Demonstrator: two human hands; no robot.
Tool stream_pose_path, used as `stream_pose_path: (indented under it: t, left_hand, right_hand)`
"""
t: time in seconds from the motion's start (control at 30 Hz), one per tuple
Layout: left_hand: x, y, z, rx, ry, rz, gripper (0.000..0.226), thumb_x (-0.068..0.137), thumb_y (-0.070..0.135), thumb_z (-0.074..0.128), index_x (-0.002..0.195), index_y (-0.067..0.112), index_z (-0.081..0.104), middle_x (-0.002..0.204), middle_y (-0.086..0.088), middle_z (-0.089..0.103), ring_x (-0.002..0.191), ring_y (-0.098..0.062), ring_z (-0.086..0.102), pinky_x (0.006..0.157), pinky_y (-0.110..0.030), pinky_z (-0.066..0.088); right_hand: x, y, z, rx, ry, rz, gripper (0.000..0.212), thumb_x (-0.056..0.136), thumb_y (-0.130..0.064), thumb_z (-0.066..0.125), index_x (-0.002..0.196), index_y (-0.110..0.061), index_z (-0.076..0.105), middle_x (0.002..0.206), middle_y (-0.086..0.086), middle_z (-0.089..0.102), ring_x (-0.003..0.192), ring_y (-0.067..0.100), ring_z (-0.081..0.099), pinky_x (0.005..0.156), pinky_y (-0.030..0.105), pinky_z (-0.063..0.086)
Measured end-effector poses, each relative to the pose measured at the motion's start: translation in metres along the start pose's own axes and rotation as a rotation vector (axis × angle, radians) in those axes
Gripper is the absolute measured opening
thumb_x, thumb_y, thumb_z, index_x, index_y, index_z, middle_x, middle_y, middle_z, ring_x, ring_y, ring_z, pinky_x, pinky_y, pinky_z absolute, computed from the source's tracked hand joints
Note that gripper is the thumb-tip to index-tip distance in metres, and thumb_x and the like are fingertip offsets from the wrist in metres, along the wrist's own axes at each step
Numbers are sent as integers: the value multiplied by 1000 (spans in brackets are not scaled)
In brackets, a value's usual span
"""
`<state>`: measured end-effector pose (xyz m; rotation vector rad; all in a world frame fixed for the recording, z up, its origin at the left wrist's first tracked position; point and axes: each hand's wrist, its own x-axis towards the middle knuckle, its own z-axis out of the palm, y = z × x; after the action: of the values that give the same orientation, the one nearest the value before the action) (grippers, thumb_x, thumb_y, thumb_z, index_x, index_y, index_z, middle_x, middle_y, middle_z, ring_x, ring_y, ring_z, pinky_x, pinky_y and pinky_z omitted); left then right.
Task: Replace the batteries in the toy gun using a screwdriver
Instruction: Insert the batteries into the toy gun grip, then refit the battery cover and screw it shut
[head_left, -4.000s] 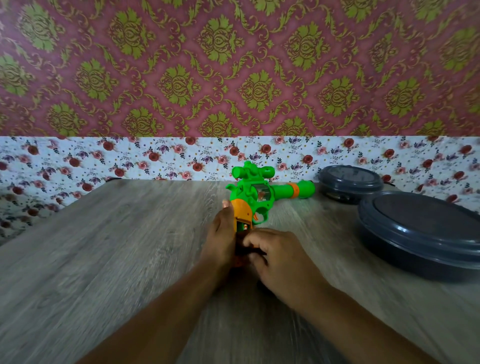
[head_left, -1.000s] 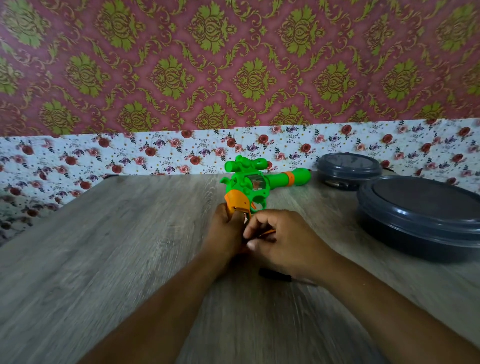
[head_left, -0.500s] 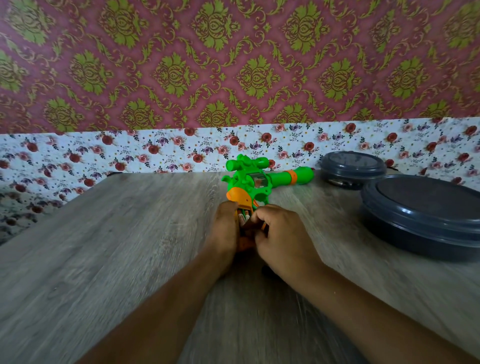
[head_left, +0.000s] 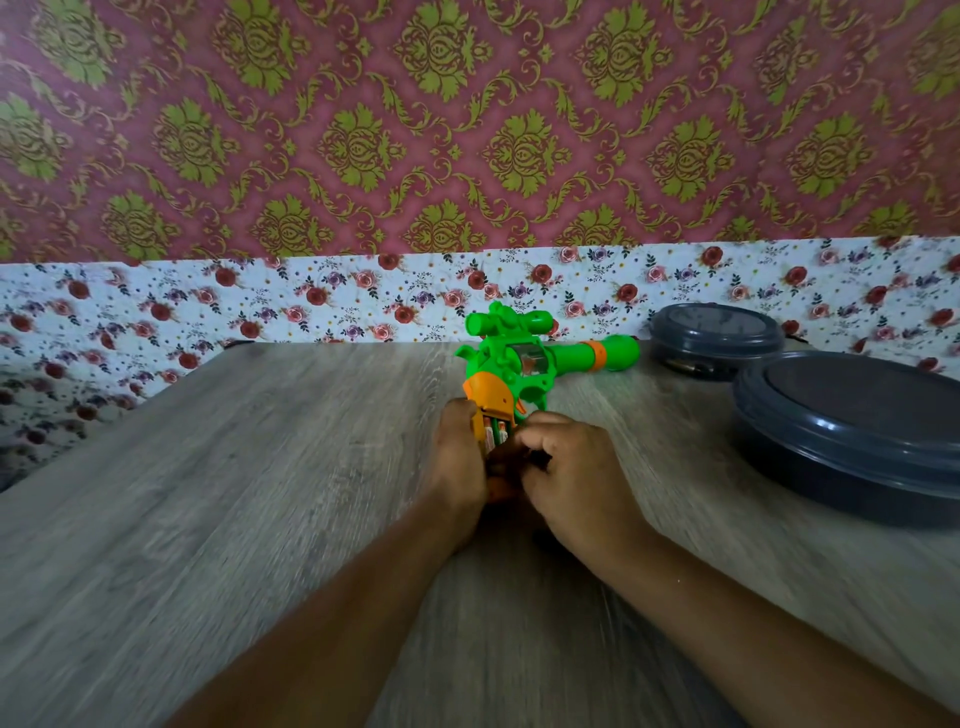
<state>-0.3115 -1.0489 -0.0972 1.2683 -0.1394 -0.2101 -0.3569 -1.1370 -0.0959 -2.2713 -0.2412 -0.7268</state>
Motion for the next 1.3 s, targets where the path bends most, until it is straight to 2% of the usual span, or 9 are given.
stream_pose_path:
  t: [0.2,0.33,0.4,0.47,0.57,0.73,0.9,1.17,1.3]
  left_hand:
    - [5,0,-5,-25,9,-20,48,93,36,21,74,14,60,65,-6,62,55,-16,58,50,-19,44]
    - [7,-2,-5,-91,52,-39,48,96,40,26,96,8,62,79,-13,61,69,-24,58,63,-29,47]
    - [9,-2,-6,-96,73,-41,50,97,40,27,105,3,60,77,-13,61,68,-24,58,63,-31,49]
    - [10,-2,-7,-93,70,-46,52,97,40,26,109,2,59,76,-12,62,67,-23,59,57,-29,52]
    - [8,-2,-8,-101,51,-50,55,98,42,25,113,1,57,74,-11,61,66,-23,59,51,-26,53]
    - [7,0,-9,-118,57,-73,58,98,43,25,127,0,52,77,-11,62,67,-22,61,54,-26,54]
    - [4,5,-7,-165,42,-101,59,99,41,23,128,-3,49,79,-13,58,68,-22,57,50,-24,53]
    - [4,1,-8,-104,36,-65,58,99,42,23,128,1,50,81,-12,63,69,-21,61,52,-25,55]
    - [3,2,-8,-55,1,-39,55,98,43,25,127,4,52,85,-11,64,72,-20,61,58,-28,52]
  right_hand:
    - [0,9,-7,-153,-170,-103,32,76,-4,44,88,-10,73,97,4,55,84,18,53,69,23,36]
    - [11,22,-29,-82,-35,-2,43,76,14,47,96,-14,72,93,1,58,85,14,54,66,20,39]
    - [13,30,-42,-158,-39,3,58,71,20,43,109,-17,68,113,1,62,100,13,54,77,19,42]
    - [12,34,-49,-321,-216,10,67,71,16,44,124,-22,57,134,-3,53,122,14,45,97,23,37]
    - [9,37,-51,-575,-502,80,65,81,0,48,137,-31,41,140,0,45,128,18,40,100,27,34]
    - [18,43,-62,-649,-567,115,42,78,-9,56,117,-25,59,127,-1,55,117,20,50,93,34,44]
    - [17,43,-76,-536,-684,257,44,81,-20,66,123,-25,54,130,1,54,118,19,49,99,38,42]
    - [14,40,-76,-483,-632,231,47,78,-21,70,121,-24,52,121,1,56,107,17,52,90,31,44]
    - [14,19,-72,-136,-400,159,46,76,-19,72,115,-32,54,111,-12,54,94,8,54,81,28,44]
